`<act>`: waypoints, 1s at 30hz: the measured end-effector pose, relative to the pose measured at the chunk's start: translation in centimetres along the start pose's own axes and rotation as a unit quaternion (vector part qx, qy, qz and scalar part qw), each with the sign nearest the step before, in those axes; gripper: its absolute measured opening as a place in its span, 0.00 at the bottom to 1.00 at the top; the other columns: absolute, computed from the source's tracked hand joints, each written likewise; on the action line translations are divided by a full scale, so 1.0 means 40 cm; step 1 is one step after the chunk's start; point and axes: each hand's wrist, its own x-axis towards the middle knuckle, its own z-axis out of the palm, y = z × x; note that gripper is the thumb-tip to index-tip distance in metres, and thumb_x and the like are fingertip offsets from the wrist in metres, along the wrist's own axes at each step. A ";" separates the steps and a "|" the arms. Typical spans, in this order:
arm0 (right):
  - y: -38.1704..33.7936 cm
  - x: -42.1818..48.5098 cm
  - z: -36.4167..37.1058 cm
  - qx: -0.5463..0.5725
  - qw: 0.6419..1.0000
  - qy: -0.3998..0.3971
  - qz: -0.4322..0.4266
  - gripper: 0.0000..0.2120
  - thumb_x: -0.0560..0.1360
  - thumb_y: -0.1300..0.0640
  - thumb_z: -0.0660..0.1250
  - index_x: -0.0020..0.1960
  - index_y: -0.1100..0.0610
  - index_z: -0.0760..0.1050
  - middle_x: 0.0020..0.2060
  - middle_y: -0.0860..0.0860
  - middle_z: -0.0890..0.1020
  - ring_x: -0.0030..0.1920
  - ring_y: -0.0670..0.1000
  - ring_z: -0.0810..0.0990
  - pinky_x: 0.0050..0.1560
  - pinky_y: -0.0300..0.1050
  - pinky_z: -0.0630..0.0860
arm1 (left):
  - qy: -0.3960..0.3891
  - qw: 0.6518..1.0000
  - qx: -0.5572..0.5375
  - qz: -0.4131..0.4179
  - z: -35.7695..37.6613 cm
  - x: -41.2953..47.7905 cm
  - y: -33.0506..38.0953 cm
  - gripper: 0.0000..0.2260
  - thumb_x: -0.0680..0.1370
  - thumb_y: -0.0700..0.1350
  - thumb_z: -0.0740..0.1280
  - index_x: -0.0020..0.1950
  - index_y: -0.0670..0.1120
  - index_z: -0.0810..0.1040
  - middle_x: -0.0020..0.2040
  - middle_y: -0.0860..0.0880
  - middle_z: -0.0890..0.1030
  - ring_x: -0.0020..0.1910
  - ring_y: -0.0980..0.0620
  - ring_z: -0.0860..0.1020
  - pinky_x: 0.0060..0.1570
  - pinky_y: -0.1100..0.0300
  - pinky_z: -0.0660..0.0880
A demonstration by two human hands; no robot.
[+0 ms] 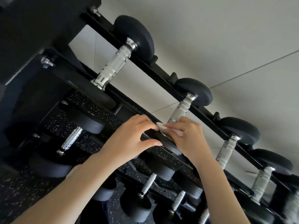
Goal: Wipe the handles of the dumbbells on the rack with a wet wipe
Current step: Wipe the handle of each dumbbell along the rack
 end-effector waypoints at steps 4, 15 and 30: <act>-0.022 0.017 -0.015 -0.057 0.997 -0.055 -0.018 0.06 0.73 0.54 0.69 0.48 0.52 0.83 0.35 0.46 0.75 0.34 0.49 0.75 0.35 0.46 0.73 | 0.010 1.000 -0.021 0.012 0.003 -0.001 -0.007 0.15 0.71 0.57 0.72 0.51 0.50 0.80 0.48 0.58 0.75 0.49 0.61 0.70 0.49 0.55 0.74; -0.038 0.051 -0.024 -0.097 0.982 -0.144 0.071 0.06 0.74 0.53 0.67 0.49 0.48 0.83 0.41 0.52 0.85 0.38 0.51 0.82 0.43 0.52 0.79 | 0.016 0.997 -0.077 0.013 0.013 0.008 -0.038 0.20 0.69 0.64 0.64 0.50 0.51 0.80 0.46 0.58 0.75 0.50 0.59 0.73 0.48 0.51 0.75; -0.022 0.108 -0.013 -0.168 0.982 -0.075 0.051 0.09 0.74 0.53 0.68 0.51 0.55 0.82 0.38 0.55 0.84 0.35 0.55 0.81 0.38 0.50 0.80 | 0.019 0.997 -0.062 0.042 0.014 0.008 -0.048 0.20 0.71 0.64 0.62 0.50 0.50 0.79 0.47 0.57 0.75 0.50 0.58 0.73 0.46 0.53 0.76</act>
